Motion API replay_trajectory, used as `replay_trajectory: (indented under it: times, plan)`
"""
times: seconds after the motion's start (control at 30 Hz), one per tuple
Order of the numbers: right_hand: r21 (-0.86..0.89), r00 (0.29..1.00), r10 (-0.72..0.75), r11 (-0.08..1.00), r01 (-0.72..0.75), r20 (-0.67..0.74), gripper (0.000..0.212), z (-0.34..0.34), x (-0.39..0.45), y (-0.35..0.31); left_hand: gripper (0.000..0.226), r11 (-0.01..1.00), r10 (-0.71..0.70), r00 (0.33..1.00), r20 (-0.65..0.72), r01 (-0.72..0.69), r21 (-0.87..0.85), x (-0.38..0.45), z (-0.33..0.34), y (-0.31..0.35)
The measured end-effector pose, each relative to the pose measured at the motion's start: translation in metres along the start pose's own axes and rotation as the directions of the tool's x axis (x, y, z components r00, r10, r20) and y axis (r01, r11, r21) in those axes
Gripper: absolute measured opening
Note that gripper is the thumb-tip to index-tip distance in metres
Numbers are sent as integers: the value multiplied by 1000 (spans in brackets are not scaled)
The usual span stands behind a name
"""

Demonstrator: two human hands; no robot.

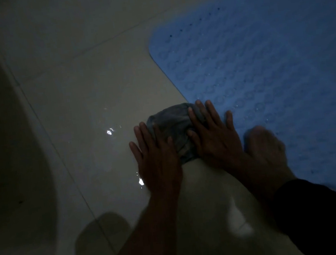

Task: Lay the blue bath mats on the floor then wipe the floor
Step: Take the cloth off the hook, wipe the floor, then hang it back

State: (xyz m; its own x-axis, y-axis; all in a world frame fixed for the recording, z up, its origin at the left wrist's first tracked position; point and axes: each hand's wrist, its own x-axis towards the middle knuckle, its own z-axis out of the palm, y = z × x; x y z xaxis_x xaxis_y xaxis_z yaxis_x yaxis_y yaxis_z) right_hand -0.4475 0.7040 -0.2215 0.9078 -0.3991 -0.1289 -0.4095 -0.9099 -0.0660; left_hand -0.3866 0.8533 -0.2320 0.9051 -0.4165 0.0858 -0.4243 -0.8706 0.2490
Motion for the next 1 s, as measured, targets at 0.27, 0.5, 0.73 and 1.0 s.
replay_trajectory:
  times: [0.27, 0.5, 0.73, 1.0]
  plan:
    - [41, 996, -60, 997, 63, -72, 62, -2, 61, -9, 60, 996, -89, 996, 25, 89, -26, 57, 9, -12]
    - [21, 987, -139, 990, 141, -75, 62, -7, 120, -16, 56, 993, -115, 989, 90, 114, 9, 107, 4, -23]
    - [51, 981, -183, 981, 187, -70, 60, -13, 183, -29, 56, 984, -177, 976, 130, 178, 6, 164, -4, -26]
    - [74, 965, -203, 973, 217, -164, 58, -19, 249, -41, 56, 975, -221, 966, 135, 219, 28, 231, -4, -32]
